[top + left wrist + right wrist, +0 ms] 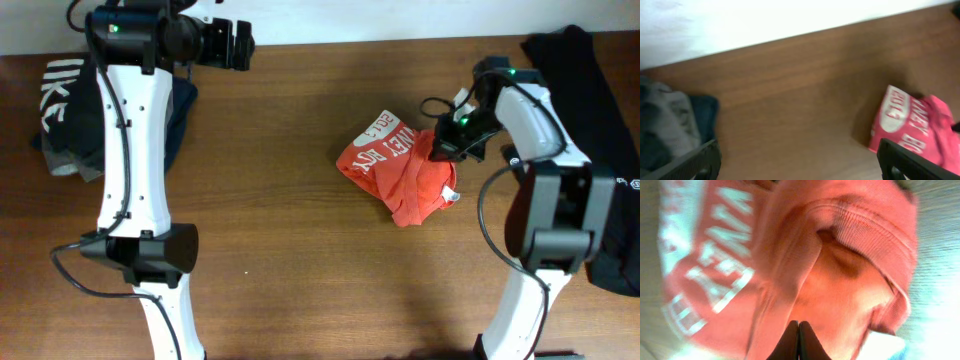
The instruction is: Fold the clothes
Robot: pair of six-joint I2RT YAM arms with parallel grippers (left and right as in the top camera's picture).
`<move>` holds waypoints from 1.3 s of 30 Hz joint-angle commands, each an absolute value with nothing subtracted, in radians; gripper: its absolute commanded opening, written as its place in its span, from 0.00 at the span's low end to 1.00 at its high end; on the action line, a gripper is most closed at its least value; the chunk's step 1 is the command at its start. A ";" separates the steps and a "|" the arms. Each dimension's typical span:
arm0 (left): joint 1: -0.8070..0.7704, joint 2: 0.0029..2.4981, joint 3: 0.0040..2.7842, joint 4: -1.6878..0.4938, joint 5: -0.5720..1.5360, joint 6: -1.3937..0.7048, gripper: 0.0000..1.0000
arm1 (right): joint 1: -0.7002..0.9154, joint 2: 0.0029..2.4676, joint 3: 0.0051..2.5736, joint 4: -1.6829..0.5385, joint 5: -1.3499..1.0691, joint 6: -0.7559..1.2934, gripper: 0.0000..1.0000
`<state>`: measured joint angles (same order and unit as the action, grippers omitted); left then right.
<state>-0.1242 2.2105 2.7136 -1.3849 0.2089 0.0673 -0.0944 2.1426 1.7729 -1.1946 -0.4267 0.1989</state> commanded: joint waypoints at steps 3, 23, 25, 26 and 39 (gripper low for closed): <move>-0.213 2.329 2.717 -1.431 0.334 0.111 0.99 | -0.175 1.964 1.786 -1.215 -0.411 0.129 0.26; -0.613 2.650 2.717 -1.490 0.271 0.181 0.01 | -0.348 1.926 1.785 -1.207 -0.391 0.082 0.25; -0.620 2.675 2.717 -1.502 0.223 0.181 0.01 | -0.348 1.926 1.785 -1.205 -0.391 0.082 0.25; -0.620 2.688 2.717 -1.502 0.208 0.181 0.01 | -0.348 1.926 1.785 -1.205 -0.391 0.082 0.25; -0.602 2.847 2.717 -1.419 -0.075 0.181 0.01 | -0.348 1.926 1.785 -1.196 -0.391 0.085 0.25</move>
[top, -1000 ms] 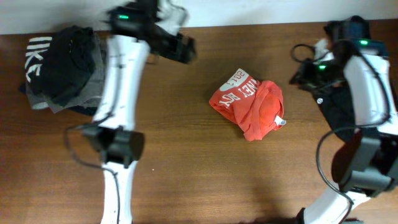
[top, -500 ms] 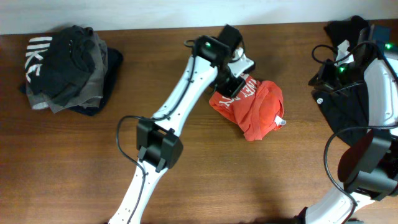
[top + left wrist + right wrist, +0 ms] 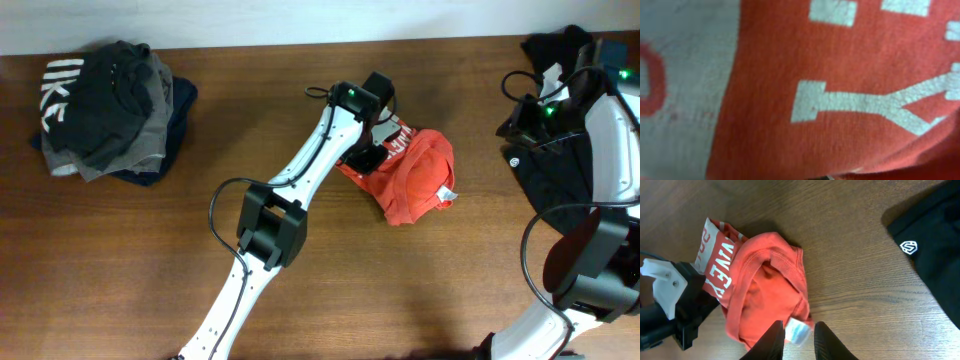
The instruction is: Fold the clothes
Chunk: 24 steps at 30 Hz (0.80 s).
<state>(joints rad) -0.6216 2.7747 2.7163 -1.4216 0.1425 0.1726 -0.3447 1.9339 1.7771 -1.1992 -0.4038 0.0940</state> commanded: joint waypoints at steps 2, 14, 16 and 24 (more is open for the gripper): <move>-0.586 2.854 2.717 -1.417 -0.143 0.181 0.01 | -0.348 1.926 1.785 -1.196 -0.391 0.085 0.25; -0.326 2.856 2.717 -1.298 -0.184 0.181 0.01 | -0.348 1.926 1.785 -1.197 -0.391 0.086 0.26; -0.279 2.856 2.723 -1.289 -0.184 0.182 0.01 | -0.348 1.926 1.785 -1.197 -0.391 0.086 0.26; -0.247 2.833 2.935 -1.419 -0.118 0.296 0.14 | -0.348 1.926 1.785 -1.198 -0.392 0.086 0.26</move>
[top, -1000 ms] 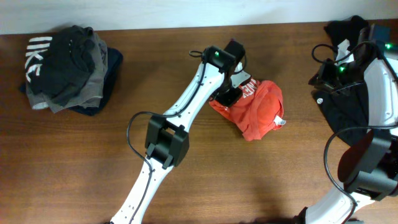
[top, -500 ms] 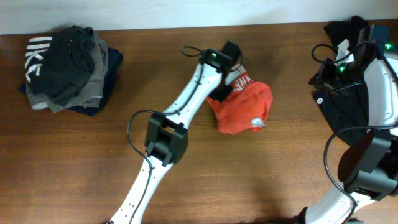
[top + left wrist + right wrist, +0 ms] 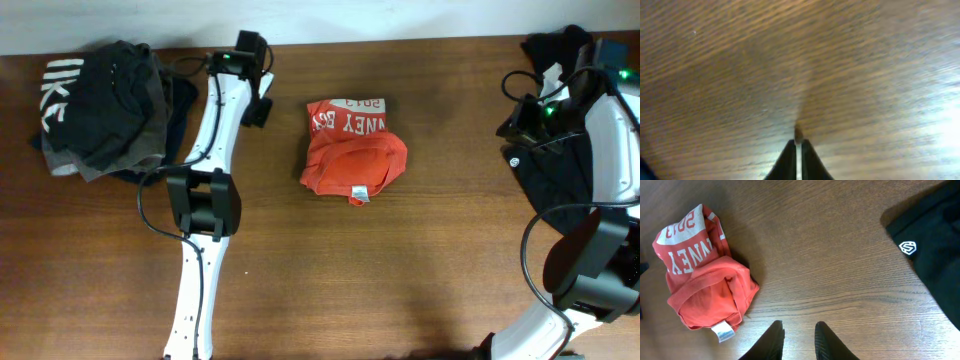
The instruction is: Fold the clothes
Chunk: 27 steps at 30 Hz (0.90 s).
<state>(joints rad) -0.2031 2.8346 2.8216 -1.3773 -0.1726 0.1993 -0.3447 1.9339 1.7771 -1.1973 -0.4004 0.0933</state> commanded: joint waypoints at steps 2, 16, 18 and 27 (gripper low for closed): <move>-0.262 2.810 3.006 -1.462 -0.024 0.374 0.24 | -0.348 1.926 1.785 -1.200 -0.392 0.086 0.27; -0.452 2.671 3.111 -1.688 0.181 0.758 0.94 | -0.348 1.926 1.785 -1.212 -0.391 0.084 0.41; -0.484 2.671 3.088 -1.688 0.180 0.758 0.93 | -0.348 1.926 1.785 -1.211 -0.391 0.081 0.41; -0.635 2.669 2.814 -1.688 0.051 0.758 0.89 | -0.348 1.926 1.785 -1.182 -0.391 0.082 0.46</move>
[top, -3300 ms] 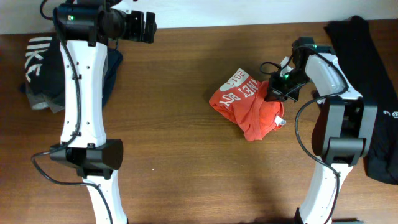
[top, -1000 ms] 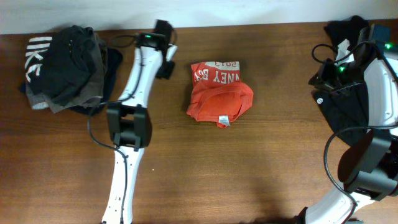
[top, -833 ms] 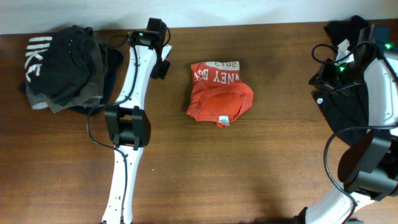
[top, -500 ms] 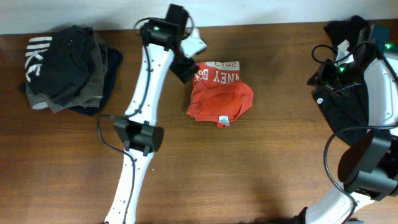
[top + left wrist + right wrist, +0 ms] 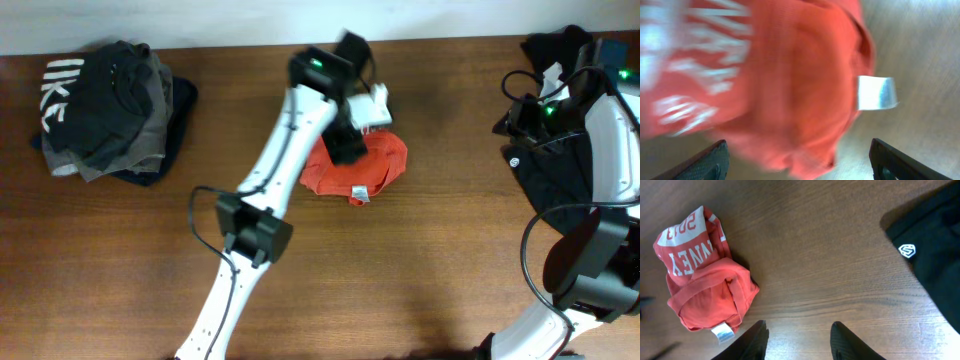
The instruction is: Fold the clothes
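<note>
A crumpled red shirt (image 5: 372, 165) with white lettering lies at the table's middle, its white label (image 5: 877, 92) showing. My left gripper (image 5: 347, 140) hovers right over it, open wide, with the blurred red shirt (image 5: 790, 85) filling its view and nothing between the fingers (image 5: 707, 162). My right gripper (image 5: 799, 341) is open over bare wood at the far right. From there the red shirt (image 5: 700, 280) lies off to its left.
A pile of dark and grey clothes (image 5: 100, 110) sits at the back left. A black garment (image 5: 560, 170) with a small white logo (image 5: 906, 250) lies along the right edge, under the right arm. The wooden table (image 5: 430, 270) is bare towards the front.
My left gripper was shut over bare wood near the dark pile; now it is open above the red shirt. The right gripper's fingers stand wider apart. The shirt lies where it was.
First my right gripper was shut on the red shirt at centre right and the left was open at the back left. Then the left was pressed on the shirt, the right withdrawn. Later the shirt lay further left, left gripper away. Now the left is over it, open.
</note>
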Robot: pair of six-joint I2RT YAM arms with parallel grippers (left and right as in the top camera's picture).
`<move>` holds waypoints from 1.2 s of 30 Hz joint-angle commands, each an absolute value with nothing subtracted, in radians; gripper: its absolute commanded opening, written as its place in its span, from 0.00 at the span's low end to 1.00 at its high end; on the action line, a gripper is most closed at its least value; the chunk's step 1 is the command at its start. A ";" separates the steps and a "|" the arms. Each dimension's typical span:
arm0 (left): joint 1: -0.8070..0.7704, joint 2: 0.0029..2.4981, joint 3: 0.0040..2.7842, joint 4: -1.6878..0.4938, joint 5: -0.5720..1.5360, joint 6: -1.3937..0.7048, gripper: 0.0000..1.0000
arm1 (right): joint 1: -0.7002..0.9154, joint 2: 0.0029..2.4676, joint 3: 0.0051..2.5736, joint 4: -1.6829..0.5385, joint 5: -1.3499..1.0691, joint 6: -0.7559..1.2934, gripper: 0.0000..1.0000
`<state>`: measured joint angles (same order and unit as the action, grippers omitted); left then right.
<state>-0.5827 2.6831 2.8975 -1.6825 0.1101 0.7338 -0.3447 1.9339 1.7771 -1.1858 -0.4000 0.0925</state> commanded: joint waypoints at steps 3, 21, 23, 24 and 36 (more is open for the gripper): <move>-0.680 2.666 2.760 -1.688 0.045 0.771 0.89 | -0.348 1.926 1.785 -1.174 -0.391 0.082 0.46; -0.695 2.666 2.480 -1.472 -0.106 0.820 0.89 | -0.348 1.926 1.785 -1.174 -0.392 0.082 0.47; -0.696 2.666 2.465 -1.448 -0.106 0.812 0.89 | -0.348 1.926 1.785 -1.174 -0.392 0.082 0.47; -0.695 2.666 2.449 -1.415 -0.107 0.813 0.84 | -0.348 1.926 1.785 -1.173 -0.392 0.082 0.47; -0.682 2.667 2.435 -1.185 -0.166 0.741 0.04 | -0.347 1.926 1.785 -1.170 -0.391 0.082 0.47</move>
<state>-0.6922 2.6572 2.4584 -1.2140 -0.1524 0.7628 -0.3447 1.9339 1.7771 -1.1732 -0.4000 0.0929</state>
